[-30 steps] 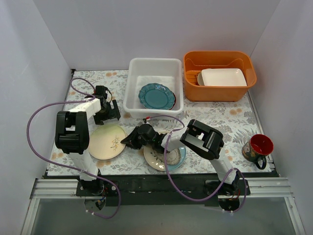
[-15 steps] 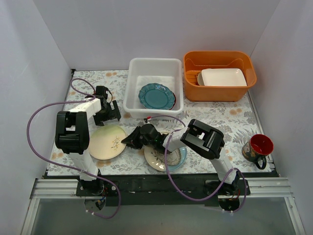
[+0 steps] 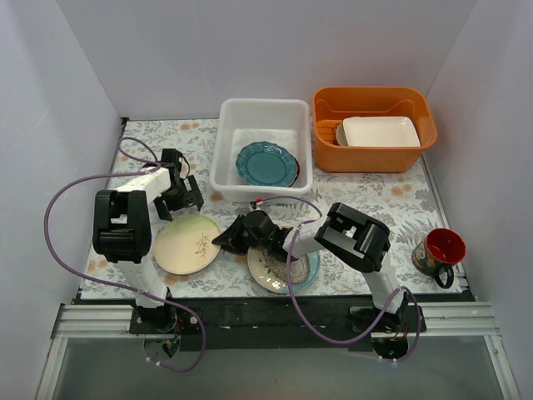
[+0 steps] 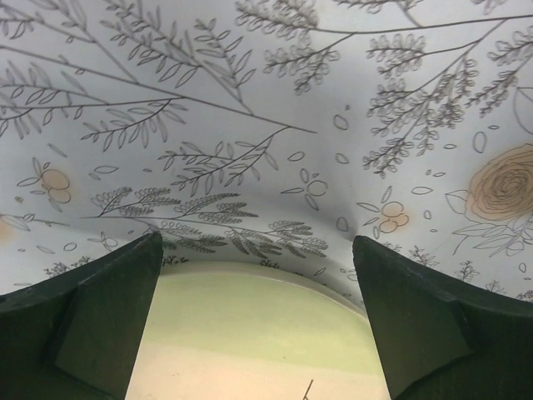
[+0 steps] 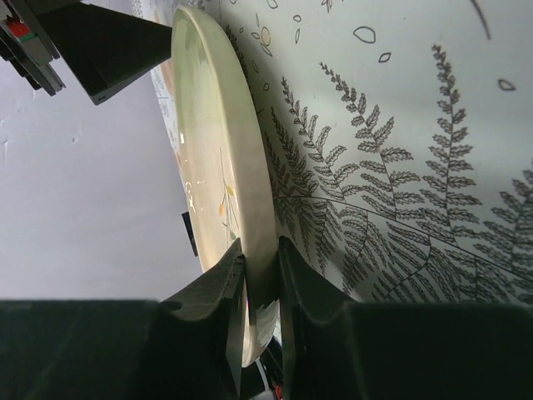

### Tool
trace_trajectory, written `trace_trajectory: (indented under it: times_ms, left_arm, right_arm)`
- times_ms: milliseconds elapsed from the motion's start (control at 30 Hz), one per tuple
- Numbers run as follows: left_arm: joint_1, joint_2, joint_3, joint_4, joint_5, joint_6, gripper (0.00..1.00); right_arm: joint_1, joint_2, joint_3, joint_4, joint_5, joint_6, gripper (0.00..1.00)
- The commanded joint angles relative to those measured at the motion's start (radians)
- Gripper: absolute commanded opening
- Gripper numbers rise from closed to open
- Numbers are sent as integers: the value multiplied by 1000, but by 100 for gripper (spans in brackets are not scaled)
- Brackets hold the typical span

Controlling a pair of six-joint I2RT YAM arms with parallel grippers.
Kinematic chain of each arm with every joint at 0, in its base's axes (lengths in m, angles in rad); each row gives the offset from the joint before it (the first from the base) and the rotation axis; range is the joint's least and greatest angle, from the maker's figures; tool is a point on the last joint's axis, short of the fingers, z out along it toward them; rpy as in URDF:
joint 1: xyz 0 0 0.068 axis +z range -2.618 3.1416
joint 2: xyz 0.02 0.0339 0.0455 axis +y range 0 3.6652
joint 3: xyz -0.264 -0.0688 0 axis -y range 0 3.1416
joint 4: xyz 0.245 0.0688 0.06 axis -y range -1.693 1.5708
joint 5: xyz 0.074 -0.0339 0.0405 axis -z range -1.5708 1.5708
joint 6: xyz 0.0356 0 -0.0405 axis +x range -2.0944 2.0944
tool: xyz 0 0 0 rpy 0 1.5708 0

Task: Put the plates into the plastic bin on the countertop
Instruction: Pick up the plate at the center of the board.

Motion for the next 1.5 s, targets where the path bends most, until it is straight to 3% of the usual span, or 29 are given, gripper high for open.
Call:
trace_trajectory:
  times_ms: [0, 233, 467, 1133, 1467]
  left_arm:
    - [31, -74, -24, -86, 23, -48, 98]
    - [121, -210, -38, -37, 79, -79, 98]
    - [140, -353, -83, 41, 79, -126, 98]
    - [155, -399, -67, 17, 132, -140, 98]
    - [171, -424, -89, 29, 157, -148, 98]
  right_arm:
    - [-27, -78, -3, 56, 67, 21, 1]
    - [-25, -138, -35, 50, 90, 10, 1]
    - [-24, -248, -102, 49, 154, -3, 1]
    - [1, -347, -92, 10, 142, -49, 1]
    - [48, -469, -127, -46, 171, -91, 1]
